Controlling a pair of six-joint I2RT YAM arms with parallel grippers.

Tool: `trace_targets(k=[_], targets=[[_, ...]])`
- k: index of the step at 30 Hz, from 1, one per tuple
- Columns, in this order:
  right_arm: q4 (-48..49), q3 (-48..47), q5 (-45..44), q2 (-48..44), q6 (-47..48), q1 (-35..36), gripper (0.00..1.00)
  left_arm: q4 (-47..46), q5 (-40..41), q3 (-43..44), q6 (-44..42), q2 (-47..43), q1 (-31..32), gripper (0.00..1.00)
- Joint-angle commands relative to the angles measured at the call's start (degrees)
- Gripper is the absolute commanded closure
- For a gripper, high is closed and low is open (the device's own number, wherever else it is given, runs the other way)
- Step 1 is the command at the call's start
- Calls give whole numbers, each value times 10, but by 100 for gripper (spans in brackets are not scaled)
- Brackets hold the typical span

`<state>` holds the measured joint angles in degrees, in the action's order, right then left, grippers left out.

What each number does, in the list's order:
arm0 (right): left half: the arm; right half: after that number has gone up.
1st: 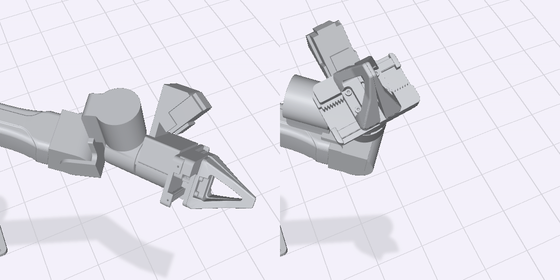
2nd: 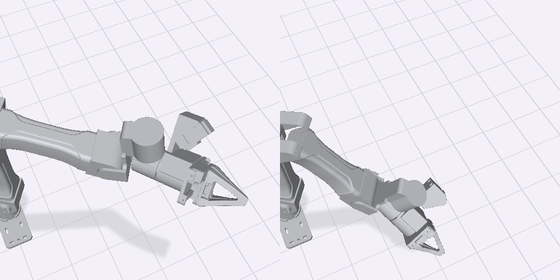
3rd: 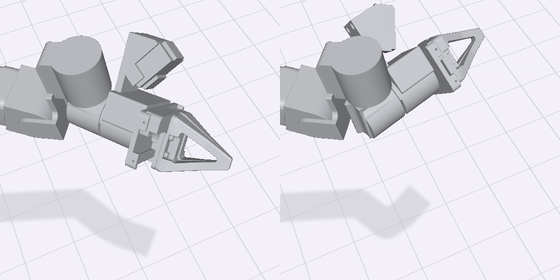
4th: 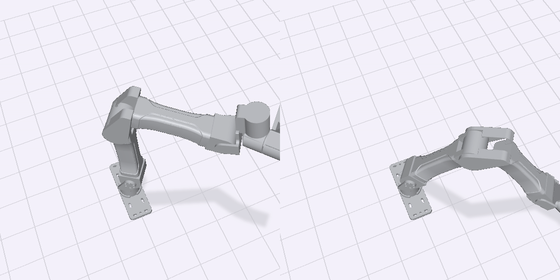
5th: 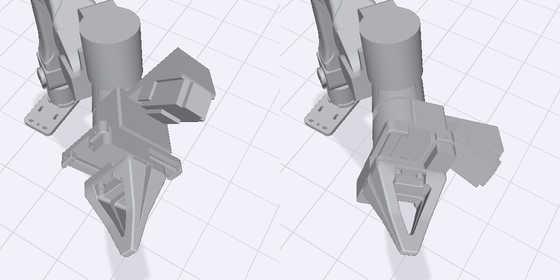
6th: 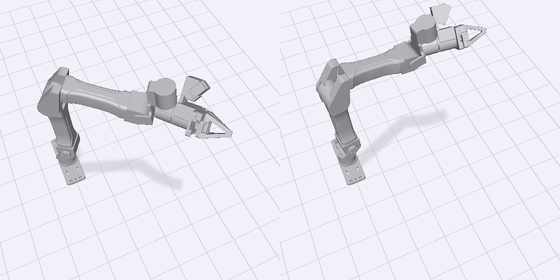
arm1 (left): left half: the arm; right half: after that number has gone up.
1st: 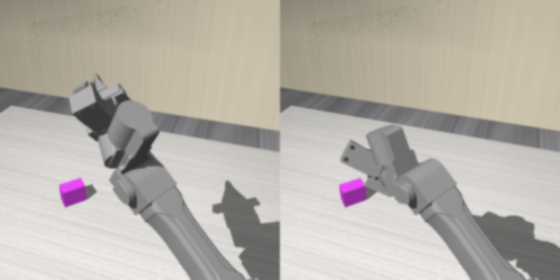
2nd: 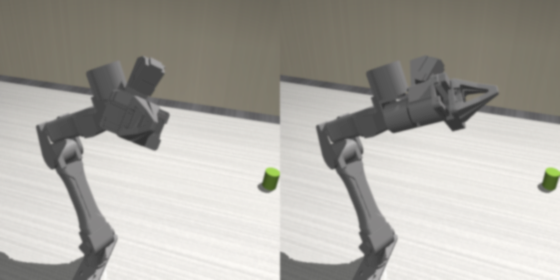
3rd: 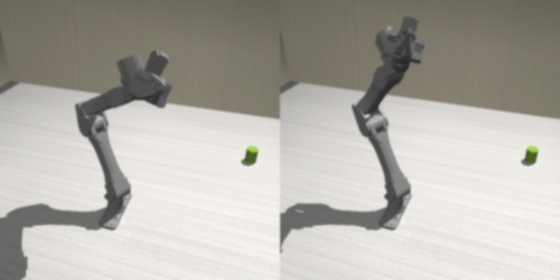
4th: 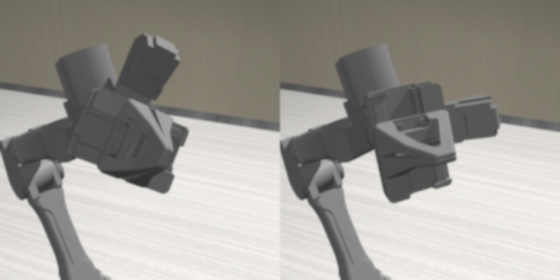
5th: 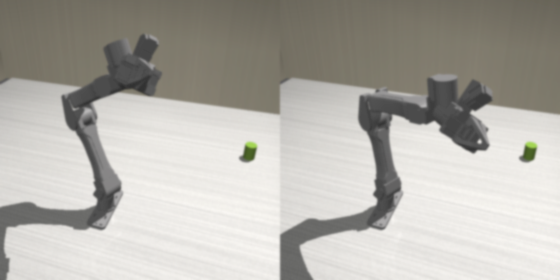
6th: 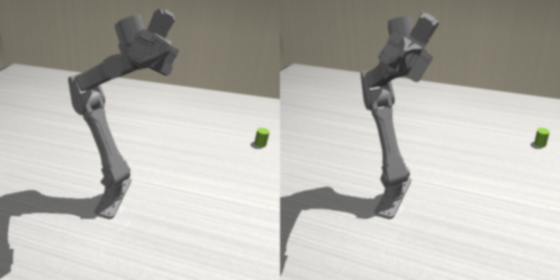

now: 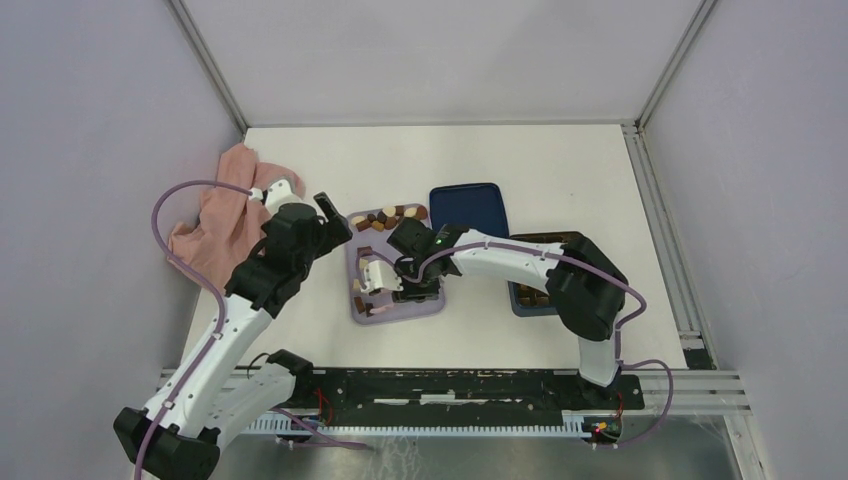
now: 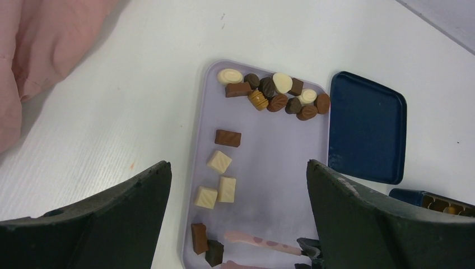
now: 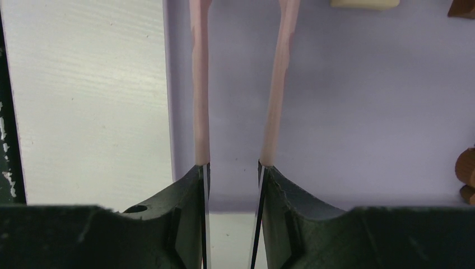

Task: Pack the chocolate
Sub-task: Pick up the fake chocolate from the plate.

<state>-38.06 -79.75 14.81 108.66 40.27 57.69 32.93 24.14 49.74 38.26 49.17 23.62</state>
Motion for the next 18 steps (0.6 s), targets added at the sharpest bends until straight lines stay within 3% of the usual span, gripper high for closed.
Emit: trace_targets(k=[1,18], targets=[[-1,-55,-16,24,-19,9,58,-9,21,-8,29,-8,1,5],[-15,-96,-40,67,-37,28,58,-15,29,-24,30,-28,1,5]])
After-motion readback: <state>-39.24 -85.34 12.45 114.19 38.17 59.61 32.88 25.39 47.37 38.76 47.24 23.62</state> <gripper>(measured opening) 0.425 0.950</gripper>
